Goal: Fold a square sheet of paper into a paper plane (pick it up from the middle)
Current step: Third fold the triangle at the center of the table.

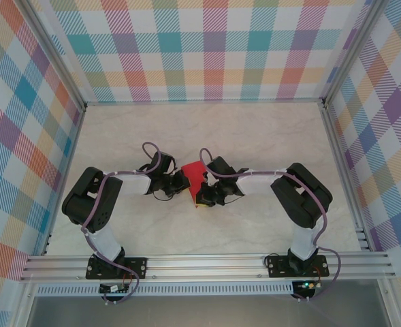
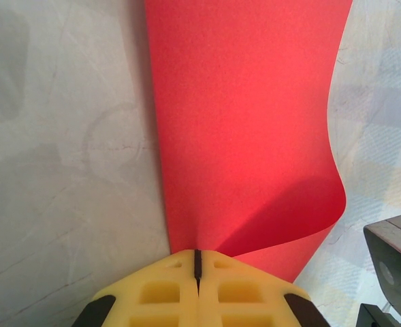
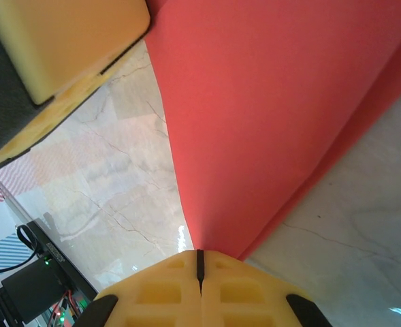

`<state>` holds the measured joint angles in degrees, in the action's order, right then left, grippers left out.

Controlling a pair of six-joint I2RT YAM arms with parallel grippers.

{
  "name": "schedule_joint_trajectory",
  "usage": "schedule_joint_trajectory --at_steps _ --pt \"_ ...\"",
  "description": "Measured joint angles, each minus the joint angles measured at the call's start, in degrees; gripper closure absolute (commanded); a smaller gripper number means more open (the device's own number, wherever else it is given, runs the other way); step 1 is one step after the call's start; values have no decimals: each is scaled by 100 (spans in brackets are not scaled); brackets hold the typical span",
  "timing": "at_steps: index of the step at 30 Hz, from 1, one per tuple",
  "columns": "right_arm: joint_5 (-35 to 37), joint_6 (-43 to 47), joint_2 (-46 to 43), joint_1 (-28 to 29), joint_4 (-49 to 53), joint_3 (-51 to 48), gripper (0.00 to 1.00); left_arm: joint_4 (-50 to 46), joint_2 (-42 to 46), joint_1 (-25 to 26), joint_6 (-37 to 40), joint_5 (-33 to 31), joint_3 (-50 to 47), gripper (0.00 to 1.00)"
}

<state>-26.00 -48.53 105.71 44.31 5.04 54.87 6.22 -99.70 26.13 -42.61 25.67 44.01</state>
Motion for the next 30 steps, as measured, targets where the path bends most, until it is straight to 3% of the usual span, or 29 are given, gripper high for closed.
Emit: schedule_joint_trajectory --at_steps 30 --pt "2 22 149 70 109 118 100 2 0 0 -2 4 0 100"
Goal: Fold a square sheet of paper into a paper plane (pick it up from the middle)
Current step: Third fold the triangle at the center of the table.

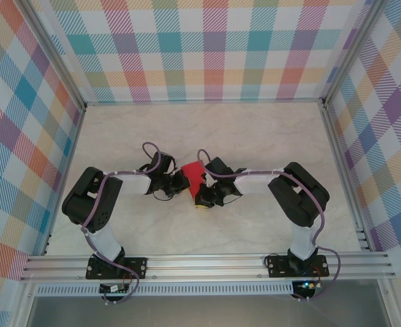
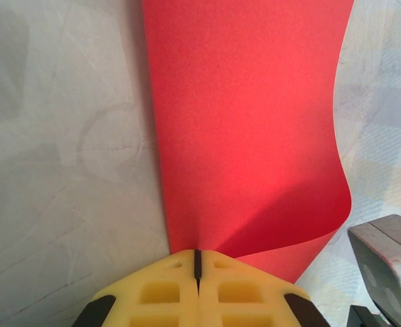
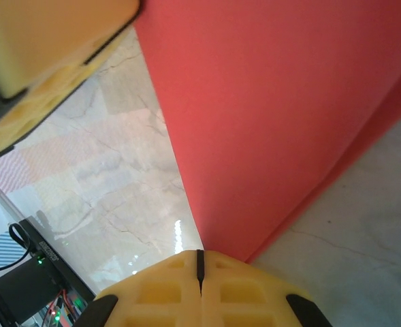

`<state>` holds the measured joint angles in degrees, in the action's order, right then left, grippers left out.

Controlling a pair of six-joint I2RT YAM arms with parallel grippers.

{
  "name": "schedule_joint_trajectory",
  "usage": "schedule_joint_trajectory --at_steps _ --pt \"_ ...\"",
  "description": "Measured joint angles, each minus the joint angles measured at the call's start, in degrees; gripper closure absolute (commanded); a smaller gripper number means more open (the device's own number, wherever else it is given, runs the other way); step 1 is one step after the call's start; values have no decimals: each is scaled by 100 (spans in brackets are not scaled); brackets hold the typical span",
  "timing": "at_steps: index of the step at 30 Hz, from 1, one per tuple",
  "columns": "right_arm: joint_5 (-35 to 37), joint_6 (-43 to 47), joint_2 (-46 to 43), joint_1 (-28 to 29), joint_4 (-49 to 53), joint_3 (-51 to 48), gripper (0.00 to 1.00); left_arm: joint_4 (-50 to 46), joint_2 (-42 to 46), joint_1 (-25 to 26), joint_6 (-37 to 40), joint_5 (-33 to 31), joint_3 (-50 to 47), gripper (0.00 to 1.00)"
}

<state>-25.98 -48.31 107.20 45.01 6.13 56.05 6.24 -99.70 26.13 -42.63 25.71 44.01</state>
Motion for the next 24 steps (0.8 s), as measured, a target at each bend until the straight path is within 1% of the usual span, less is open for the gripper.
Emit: schedule_joint_trajectory --at_steps 8,15,19,24 --pt "22 90 22 0 46 35 100 0 0 0 0 -2 0 100" --pt "463 289 -323 -17 280 306 100 0 0 0 0 -2 0 100" --pt "588 387 -323 -103 273 546 100 0 0 0 0 0 0 100" --pt "667 422 -162 -192 275 588 100 0 0 0 0 0 0 100"
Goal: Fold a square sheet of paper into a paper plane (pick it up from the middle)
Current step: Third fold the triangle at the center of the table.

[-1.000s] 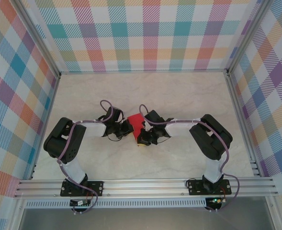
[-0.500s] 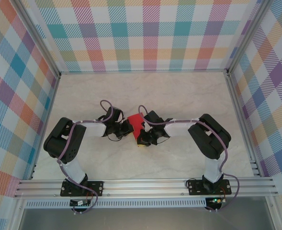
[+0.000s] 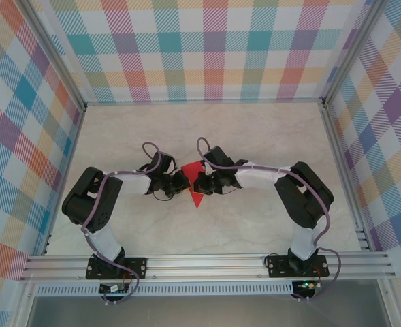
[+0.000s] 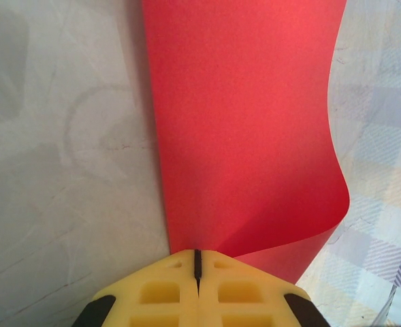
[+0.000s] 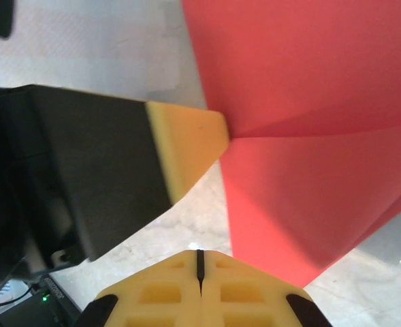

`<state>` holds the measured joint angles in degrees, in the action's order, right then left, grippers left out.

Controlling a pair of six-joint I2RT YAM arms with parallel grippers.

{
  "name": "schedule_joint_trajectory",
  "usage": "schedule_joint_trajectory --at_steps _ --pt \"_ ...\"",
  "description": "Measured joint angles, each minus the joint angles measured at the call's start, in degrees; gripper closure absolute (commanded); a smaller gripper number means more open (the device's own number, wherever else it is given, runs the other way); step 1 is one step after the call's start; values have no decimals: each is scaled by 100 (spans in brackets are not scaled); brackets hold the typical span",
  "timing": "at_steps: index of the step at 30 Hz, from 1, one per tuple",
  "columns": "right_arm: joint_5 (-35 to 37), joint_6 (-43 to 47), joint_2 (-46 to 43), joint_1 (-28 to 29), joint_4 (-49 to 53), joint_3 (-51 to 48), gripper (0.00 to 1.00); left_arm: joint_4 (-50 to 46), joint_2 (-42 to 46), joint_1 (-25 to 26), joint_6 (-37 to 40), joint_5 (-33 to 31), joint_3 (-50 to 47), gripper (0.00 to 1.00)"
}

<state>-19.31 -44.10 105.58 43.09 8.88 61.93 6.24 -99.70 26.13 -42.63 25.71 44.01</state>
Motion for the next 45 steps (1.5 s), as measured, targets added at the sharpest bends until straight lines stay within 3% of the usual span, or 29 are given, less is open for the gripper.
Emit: schedule_joint_trajectory --at_steps 11,21,31,45 --pt "68 -76 356 -114 -160 -164 100 4 0 0 -4 52 0 100" --pt "-68 -437 356 -144 -527 -326 100 13 614 81 -236 173 -168 90" --pt "-160 -671 354 -149 -804 -431 100 249 925 564 -772 197 -957 100" --pt "-203 -776 354 -149 -953 -501 100 680 649 890 -1060 210 -1023 100"
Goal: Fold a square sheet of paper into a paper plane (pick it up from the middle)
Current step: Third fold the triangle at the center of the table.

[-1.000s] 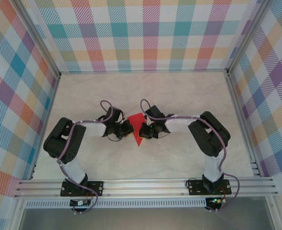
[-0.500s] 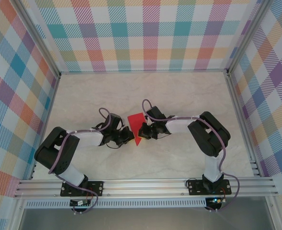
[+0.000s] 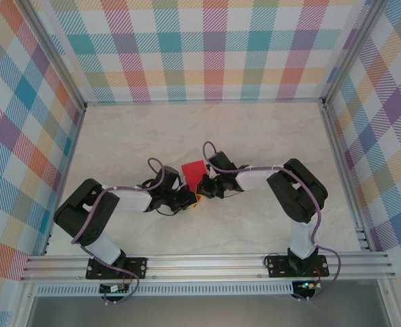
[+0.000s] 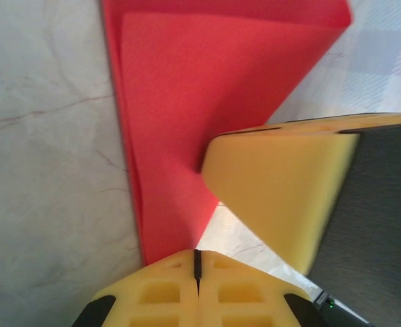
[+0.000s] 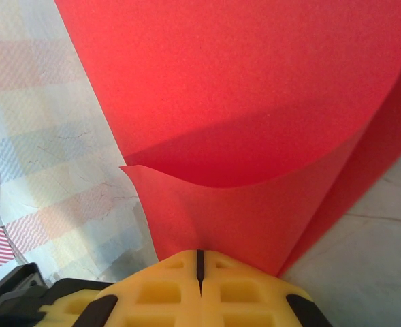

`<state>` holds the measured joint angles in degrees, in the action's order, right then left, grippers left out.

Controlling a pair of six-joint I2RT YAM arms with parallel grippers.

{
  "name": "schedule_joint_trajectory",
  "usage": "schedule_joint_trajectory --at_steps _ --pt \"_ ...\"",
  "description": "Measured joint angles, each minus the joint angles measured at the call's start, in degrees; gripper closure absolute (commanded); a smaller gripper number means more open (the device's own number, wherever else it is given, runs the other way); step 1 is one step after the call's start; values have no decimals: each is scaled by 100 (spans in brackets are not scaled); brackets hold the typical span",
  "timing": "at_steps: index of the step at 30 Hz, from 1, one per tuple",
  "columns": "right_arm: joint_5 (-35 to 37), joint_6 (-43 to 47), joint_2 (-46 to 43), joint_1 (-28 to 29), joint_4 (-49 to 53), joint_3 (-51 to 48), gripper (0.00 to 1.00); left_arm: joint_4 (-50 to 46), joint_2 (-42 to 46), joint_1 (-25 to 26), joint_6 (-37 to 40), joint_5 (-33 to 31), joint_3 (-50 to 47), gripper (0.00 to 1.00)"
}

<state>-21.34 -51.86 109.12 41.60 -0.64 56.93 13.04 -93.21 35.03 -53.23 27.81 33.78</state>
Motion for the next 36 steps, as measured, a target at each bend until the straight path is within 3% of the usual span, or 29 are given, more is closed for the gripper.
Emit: schedule_joint_trajectory --at_steps 14,22,36 --pt "-105 826 0 -122 22 2 100 -31 -59 7 146 0 20 100" --pt "-175 1379 9 -420 22 2 100 -46 -61 7 232 2 24 100" --pt "-485 1596 323 -1051 297 439 100 -48 -61 7 275 2 28 100"
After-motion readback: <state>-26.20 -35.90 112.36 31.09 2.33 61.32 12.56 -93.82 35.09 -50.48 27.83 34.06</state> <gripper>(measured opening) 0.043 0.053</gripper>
